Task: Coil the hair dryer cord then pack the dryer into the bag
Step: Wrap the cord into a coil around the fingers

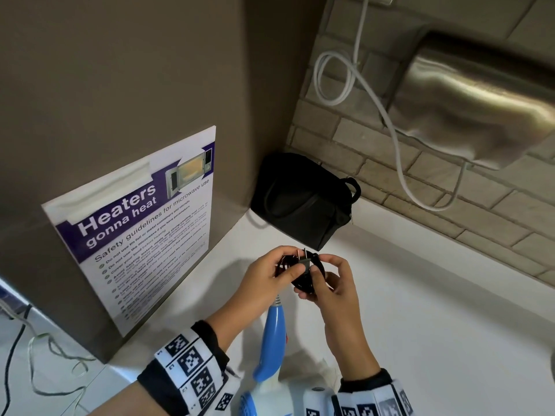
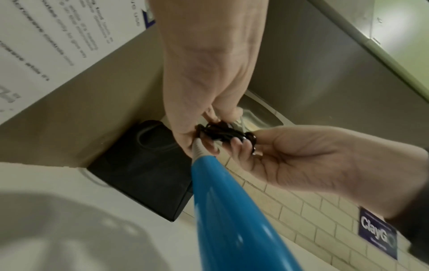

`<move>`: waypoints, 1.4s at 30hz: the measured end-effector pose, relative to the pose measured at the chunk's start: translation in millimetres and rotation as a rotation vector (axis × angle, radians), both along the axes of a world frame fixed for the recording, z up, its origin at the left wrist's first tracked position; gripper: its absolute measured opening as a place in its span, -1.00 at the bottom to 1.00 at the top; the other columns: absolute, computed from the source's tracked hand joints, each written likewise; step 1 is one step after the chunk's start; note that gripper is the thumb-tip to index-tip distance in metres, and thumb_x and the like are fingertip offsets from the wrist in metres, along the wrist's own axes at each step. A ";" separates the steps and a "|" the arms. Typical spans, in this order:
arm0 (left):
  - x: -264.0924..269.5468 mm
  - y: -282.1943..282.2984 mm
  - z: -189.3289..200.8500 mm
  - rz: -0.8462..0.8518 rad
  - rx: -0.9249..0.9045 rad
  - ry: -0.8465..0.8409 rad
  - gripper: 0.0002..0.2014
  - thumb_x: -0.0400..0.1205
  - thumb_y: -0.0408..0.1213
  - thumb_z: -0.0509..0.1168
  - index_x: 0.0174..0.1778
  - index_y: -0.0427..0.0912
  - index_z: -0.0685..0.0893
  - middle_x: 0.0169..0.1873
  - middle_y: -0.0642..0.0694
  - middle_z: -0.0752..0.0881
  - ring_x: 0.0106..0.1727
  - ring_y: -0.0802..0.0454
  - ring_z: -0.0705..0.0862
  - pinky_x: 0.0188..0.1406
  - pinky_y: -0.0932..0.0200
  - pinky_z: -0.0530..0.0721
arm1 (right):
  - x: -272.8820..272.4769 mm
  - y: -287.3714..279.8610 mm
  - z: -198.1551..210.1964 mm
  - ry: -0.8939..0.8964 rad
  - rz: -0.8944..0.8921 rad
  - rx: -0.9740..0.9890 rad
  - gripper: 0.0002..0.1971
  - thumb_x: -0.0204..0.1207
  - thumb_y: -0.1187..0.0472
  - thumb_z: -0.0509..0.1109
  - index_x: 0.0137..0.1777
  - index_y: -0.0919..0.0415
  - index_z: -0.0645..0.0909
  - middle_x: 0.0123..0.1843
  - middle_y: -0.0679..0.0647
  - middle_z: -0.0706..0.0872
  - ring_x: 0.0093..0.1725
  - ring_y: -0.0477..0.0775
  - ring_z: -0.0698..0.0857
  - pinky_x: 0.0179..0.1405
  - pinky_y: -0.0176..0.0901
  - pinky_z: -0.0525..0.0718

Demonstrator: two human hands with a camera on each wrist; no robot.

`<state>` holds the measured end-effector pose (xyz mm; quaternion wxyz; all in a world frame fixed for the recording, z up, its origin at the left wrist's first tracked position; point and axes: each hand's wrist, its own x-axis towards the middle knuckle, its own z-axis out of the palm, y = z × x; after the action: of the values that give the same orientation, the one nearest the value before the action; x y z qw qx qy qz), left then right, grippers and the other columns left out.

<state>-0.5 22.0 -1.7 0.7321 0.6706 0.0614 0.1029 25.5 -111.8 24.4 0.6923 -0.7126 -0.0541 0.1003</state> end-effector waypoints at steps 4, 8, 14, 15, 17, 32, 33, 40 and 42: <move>2.2 -0.5 0.2 0.076 0.059 -0.002 -0.87 0.56 -0.26 0.43 -0.02 0.03 0.68 -0.03 -0.07 0.80 0.07 0.01 0.78 0.20 -0.11 0.72 | -4.1 -0.7 0.8 -0.050 0.029 0.021 -0.84 0.64 0.26 0.32 0.17 0.07 0.50 -0.03 0.25 0.72 -0.22 0.20 0.85 -0.16 -0.06 0.81; -1.0 0.2 3.5 0.065 0.237 -0.032 -0.87 0.60 -0.18 0.38 -0.04 0.14 0.58 -0.04 -0.02 0.79 0.02 0.11 0.78 0.11 -0.02 0.75 | -5.4 -0.1 -2.4 -0.123 0.068 -0.009 -0.74 0.63 0.29 0.32 0.26 0.04 0.45 0.04 0.23 0.70 -0.10 0.14 0.85 -0.10 -0.07 0.81; -7.3 -3.8 15.2 0.077 0.417 -0.084 -0.81 0.62 -0.12 0.35 0.14 0.08 0.61 -0.07 0.05 0.80 -0.02 0.20 0.77 0.06 0.16 0.75 | -4.2 -5.5 -7.4 -0.146 0.113 0.018 -0.63 0.67 0.32 0.26 0.42 -0.02 0.48 0.24 0.07 0.68 0.21 0.12 0.75 0.15 0.00 0.75; -6.2 -3.7 15.8 0.083 0.425 -0.078 -0.80 0.61 -0.13 0.36 0.14 0.04 0.63 -0.08 0.04 0.80 -0.03 0.18 0.78 0.06 0.14 0.75 | -3.4 -5.9 -9.2 -0.145 0.126 0.009 -0.62 0.68 0.33 0.24 0.44 0.00 0.48 0.30 0.04 0.67 0.26 0.11 0.72 0.19 0.02 0.73; -5.5 -3.5 17.7 0.090 0.475 -0.063 -0.78 0.60 -0.12 0.36 0.14 -0.04 0.64 -0.11 0.02 0.78 -0.08 0.14 0.77 0.02 0.15 0.75 | -2.1 -6.0 -12.6 -0.135 0.138 -0.013 -0.63 0.69 0.32 0.21 0.46 0.04 0.48 0.33 0.03 0.68 0.30 0.09 0.70 0.24 0.05 0.70; -5.9 -2.2 17.6 0.150 0.341 0.009 -0.77 0.65 -0.12 0.29 -0.04 -0.25 0.52 -0.19 -0.15 0.77 -0.16 0.02 0.77 -0.09 0.14 0.75 | 2.8 -18.8 -0.6 -0.089 0.082 -0.033 -0.93 0.60 0.27 0.36 0.02 0.25 0.58 -0.10 0.20 0.77 -0.11 0.10 0.74 -0.03 -0.06 0.69; -5.0 -1.0 15.9 0.157 0.299 0.017 -0.74 0.65 -0.09 0.28 -0.05 -0.25 0.52 -0.18 -0.18 0.78 -0.14 -0.02 0.79 -0.05 0.02 0.77 | 1.9 -20.7 0.8 -0.012 0.096 0.017 -0.94 0.59 0.30 0.36 0.01 0.27 0.58 -0.15 0.16 0.77 -0.14 0.03 0.72 -0.05 -0.11 0.65; -2.6 7.9 13.5 0.091 0.143 0.075 -0.77 0.55 -0.06 0.39 -0.09 -0.13 0.58 -0.23 -0.13 0.83 -0.11 -0.04 0.83 0.07 -0.18 0.75 | -3.8 -31.1 5.5 0.103 0.259 -0.100 -0.77 0.55 0.36 0.41 0.12 0.08 0.56 -0.06 0.15 0.79 -0.12 -0.08 0.73 -0.10 -0.34 0.58; -5.1 5.3 15.8 0.039 0.157 0.058 -0.84 0.57 -0.19 0.41 -0.05 -0.16 0.60 -0.22 -0.07 0.83 -0.11 0.05 0.83 0.08 -0.07 0.76 | -1.2 -34.2 9.4 -0.024 0.310 -0.281 -0.56 0.54 0.27 0.44 0.30 -0.19 0.48 -0.06 0.05 0.80 -0.06 -0.07 0.73 -0.03 -0.30 0.63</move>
<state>-5.5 27.3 14.1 0.6731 0.7272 0.0875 0.1020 24.3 -146.0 33.8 0.5618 -0.7863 -0.1570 0.2035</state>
